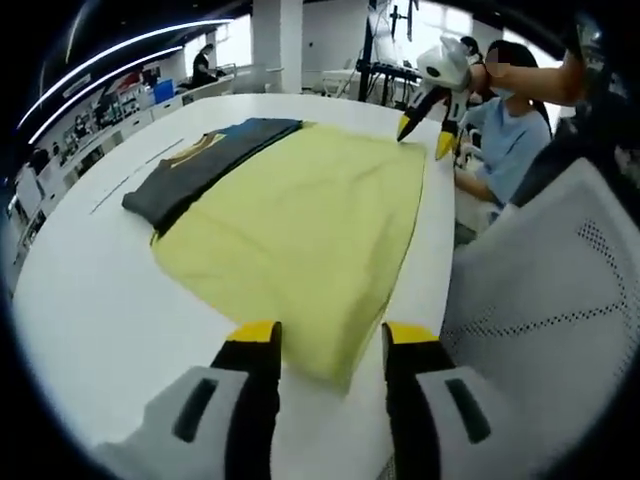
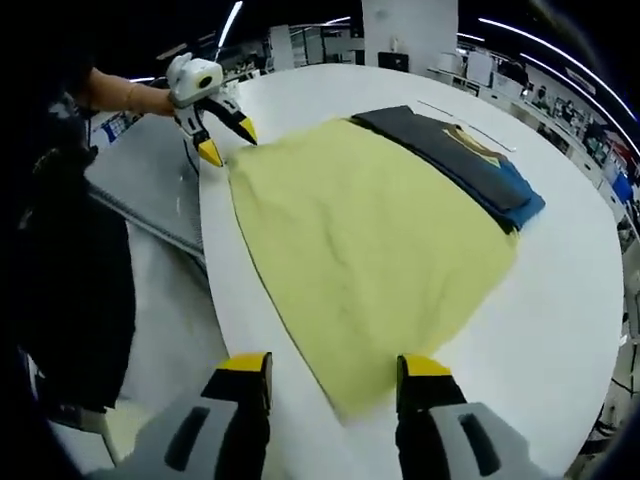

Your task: Fold the garment on the visible template until the final outline fits inside the template.

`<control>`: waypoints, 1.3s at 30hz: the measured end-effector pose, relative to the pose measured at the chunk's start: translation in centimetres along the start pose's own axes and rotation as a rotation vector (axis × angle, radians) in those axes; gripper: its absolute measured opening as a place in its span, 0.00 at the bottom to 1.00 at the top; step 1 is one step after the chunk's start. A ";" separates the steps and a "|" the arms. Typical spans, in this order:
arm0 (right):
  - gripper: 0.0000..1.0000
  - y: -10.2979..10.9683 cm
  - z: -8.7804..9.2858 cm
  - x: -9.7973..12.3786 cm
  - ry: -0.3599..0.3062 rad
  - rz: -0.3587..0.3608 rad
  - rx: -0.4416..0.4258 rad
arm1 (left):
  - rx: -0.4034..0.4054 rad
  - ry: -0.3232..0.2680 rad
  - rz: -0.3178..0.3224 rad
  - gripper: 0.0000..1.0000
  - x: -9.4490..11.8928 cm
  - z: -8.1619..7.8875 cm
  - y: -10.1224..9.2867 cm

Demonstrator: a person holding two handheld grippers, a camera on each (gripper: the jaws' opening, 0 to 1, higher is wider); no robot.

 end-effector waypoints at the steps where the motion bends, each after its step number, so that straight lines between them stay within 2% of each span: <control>1: 0.43 0.0 0.1 0.0 0.001 0.002 0.003 | -0.007 0.004 -0.002 0.36 0.0 0.1 0.0; 9: 0.37 -0.3 1.0 -0.5 0.060 0.019 0.067 | -0.042 0.041 0.002 0.33 -0.2 0.7 -0.2; 12: 0.34 -0.5 0.9 -0.5 0.057 0.024 0.065 | -0.064 0.066 -0.002 0.34 -0.4 1.2 -0.2; 22: 0.28 -0.6 0.9 -0.6 0.061 0.028 0.090 | -0.061 0.057 -0.017 0.30 -0.4 1.1 0.1; 26: 0.26 -0.8 0.9 -0.6 0.058 0.029 0.083 | -0.054 0.050 -0.022 0.25 -0.3 1.1 0.3; 32: 0.19 -1.2 0.7 -0.6 0.084 0.023 0.104 | -0.071 0.072 -0.023 0.17 -0.4 1.0 1.0; 37: 0.09 -1.4 0.7 -0.7 0.078 0.031 0.107 | -0.059 0.063 -0.035 0.12 -0.5 0.8 1.3; 39: 0.08 -1.3 0.6 -0.7 0.073 0.030 0.102 | -0.058 0.060 -0.040 0.11 -0.5 0.7 1.4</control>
Point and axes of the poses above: the point that each gripper's makers call its tool centre point, and the gripper's own axes: x roughly backward along the fingers, y roughly to its left, z roughly out of its underside, the point moved 3 cm from there along x, roughly backward along the fingers, and after that the axes turned 3 degrees about x, right-handed, at the moved point
